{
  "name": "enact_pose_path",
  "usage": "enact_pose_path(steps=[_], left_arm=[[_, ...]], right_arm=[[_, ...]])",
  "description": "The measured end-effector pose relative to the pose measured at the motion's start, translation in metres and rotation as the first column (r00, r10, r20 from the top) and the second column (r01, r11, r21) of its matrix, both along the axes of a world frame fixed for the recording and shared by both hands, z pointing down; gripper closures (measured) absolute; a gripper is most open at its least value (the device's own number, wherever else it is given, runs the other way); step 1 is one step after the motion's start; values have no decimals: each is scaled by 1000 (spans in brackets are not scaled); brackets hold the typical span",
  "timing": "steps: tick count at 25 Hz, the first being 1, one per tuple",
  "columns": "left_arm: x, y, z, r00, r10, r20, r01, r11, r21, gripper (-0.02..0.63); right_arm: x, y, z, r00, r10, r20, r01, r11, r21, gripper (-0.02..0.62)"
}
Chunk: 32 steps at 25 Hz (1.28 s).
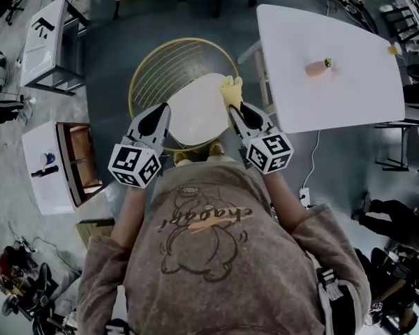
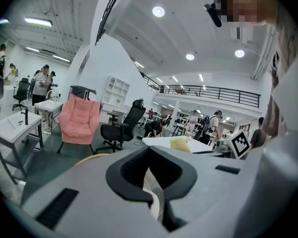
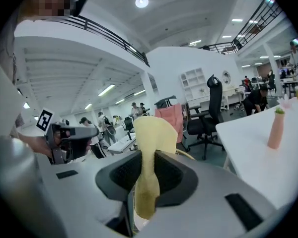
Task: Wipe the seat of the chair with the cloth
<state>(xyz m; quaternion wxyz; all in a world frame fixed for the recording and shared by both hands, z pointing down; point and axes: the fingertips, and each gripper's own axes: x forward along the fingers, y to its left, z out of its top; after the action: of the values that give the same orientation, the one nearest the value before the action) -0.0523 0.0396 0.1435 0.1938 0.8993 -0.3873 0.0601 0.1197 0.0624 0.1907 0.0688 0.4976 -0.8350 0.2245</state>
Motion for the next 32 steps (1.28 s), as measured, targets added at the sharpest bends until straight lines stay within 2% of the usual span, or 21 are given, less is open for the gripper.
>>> enact_pose_path(steps=[6,11,22,32], left_arm=[[-18,-3,-16,999,-44,-10,45,998,41,597],[-18,-5,-26,998,-69,-4,69,993,98,598],[-38,-14,-7,982,-191,3,189,970,151,597],[-39,-9,2,978,-205,44,197,971,135,598]], right_arm=[[4,3,-43,1000,20,11,-20,995,93,500],[9,5,-54,1000,26,-4,-25,989,148,500],[7,2,-38,997,77,-1,-75,980,184,500],[4,4,-35,997,80,6,-80,979,186,503]])
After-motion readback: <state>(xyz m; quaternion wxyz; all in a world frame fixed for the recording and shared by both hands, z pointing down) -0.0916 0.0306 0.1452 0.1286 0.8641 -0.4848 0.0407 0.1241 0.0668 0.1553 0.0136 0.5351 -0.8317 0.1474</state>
